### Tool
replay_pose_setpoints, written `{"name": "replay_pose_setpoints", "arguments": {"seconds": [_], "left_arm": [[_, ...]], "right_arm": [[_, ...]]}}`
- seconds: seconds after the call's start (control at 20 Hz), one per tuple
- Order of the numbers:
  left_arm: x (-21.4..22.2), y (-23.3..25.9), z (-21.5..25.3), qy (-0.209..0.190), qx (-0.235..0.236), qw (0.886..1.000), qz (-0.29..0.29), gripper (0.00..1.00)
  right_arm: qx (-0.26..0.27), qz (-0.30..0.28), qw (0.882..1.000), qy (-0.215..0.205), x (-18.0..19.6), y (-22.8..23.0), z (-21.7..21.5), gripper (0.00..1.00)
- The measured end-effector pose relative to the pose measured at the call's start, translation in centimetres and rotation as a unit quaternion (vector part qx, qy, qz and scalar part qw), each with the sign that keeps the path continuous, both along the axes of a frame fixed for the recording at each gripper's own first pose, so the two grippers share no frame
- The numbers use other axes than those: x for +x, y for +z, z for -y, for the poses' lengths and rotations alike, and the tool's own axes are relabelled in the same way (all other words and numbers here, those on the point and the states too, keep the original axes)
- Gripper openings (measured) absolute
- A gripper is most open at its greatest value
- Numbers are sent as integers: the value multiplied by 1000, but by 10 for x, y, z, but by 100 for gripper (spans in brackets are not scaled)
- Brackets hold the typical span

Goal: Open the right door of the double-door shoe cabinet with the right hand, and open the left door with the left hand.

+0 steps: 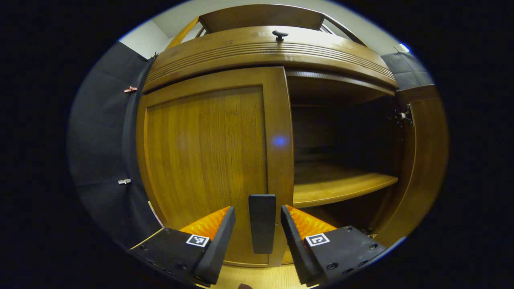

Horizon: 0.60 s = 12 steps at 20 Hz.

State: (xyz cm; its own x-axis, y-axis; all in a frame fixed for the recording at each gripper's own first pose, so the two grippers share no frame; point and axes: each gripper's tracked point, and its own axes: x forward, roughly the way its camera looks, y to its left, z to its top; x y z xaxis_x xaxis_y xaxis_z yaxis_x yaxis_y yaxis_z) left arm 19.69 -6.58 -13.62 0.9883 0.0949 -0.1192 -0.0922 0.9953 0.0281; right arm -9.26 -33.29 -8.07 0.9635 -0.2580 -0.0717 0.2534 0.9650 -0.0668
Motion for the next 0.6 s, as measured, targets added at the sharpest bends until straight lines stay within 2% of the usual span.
{"name": "replay_pose_setpoints", "arguments": {"seconds": [0.05,0.25,0.6], "left_arm": [[3,-3,2,-4,-5,1000,-2,64],[6,-8,7,-9,-18,1000,-2,38],[-3,-10,6,-22,-20,1000,-6,32]], "right_arm": [[-1,-3,1000,-3,-4,-1,0,99],[-10,-5,1000,-15,-17,2,-5,98],[-15,-10,1000,-12,-33,0,-32,98]]}}
